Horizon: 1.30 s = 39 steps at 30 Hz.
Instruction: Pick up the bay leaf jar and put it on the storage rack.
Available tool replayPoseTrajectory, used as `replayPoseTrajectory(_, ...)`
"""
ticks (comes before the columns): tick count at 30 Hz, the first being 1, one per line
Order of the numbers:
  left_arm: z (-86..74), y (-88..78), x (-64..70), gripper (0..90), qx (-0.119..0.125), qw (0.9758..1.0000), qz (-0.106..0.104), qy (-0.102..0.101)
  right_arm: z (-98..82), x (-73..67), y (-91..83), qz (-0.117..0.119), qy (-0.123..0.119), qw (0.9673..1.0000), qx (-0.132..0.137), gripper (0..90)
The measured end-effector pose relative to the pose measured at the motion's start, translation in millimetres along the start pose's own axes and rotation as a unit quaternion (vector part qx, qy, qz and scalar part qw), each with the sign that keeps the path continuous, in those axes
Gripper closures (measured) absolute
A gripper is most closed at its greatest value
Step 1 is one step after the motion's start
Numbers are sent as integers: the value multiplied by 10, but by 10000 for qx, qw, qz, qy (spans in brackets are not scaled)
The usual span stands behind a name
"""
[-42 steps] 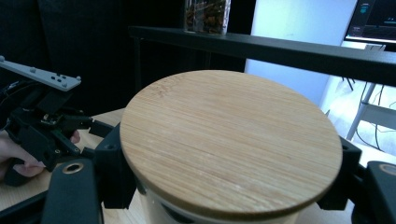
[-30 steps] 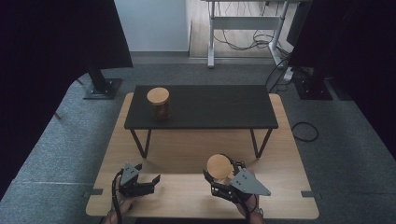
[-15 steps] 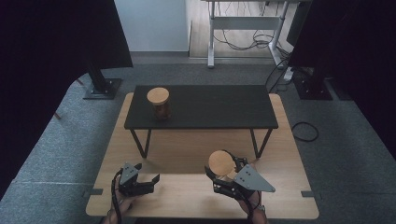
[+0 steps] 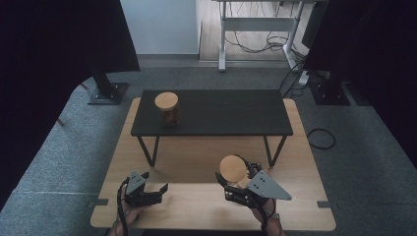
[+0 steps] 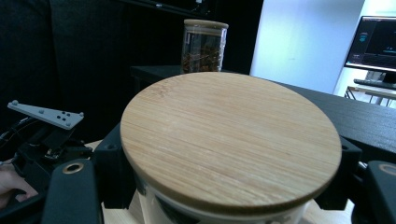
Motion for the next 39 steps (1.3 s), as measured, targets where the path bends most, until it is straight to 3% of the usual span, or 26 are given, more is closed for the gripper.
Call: replayPoseTrajectory(39,6,-4,-11,70,7,10000,12,-3,324,155,-52,-33,-80,9998,175,253)
Point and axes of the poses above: each handheld gripper's, and its own axes: y roughly forward along the jaws, z roughly out of its top, x roughly to its right, the point moved 3 cm from there along y, roughly forward along the jaws
